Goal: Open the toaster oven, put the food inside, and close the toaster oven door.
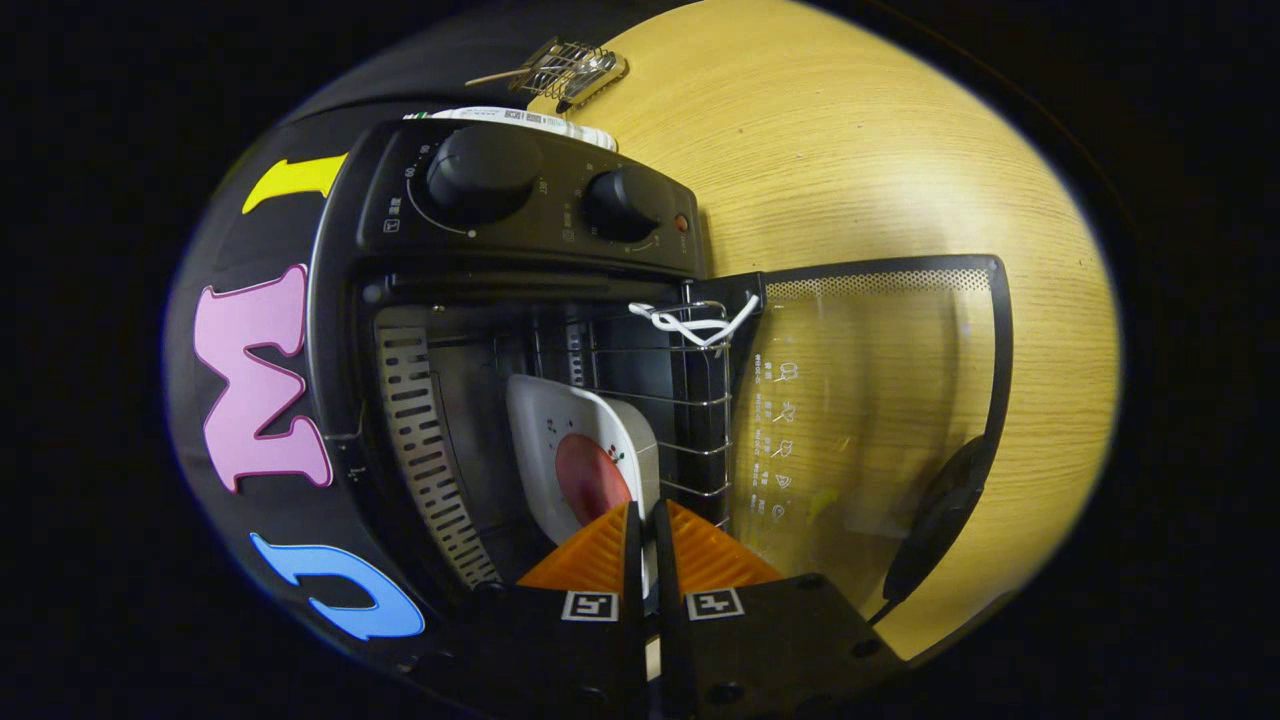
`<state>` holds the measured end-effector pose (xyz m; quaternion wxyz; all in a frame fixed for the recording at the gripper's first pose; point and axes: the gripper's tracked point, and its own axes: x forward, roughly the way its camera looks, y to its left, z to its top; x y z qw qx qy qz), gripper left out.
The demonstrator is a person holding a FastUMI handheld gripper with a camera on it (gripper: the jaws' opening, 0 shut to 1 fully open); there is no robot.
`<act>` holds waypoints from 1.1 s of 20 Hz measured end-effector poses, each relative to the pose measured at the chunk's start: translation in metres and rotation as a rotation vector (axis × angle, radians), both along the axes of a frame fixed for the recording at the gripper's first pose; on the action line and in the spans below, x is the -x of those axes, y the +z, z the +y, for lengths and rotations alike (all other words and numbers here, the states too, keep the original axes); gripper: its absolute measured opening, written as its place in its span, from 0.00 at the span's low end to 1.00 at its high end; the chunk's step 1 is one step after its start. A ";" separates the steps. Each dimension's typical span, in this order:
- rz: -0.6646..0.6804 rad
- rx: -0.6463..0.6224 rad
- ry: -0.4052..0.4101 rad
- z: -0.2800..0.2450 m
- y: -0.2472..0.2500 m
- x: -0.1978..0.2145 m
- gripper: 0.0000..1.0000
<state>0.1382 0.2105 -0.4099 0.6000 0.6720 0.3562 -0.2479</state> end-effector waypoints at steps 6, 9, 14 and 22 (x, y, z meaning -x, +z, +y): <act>-0.005 -0.021 0.063 -0.001 0.013 0.013 0.66; -0.001 0.044 0.126 -0.011 0.020 0.035 0.97; -0.065 0.157 0.374 -0.012 0.039 0.069 0.99; -0.147 0.347 0.816 -0.009 0.052 0.138 0.99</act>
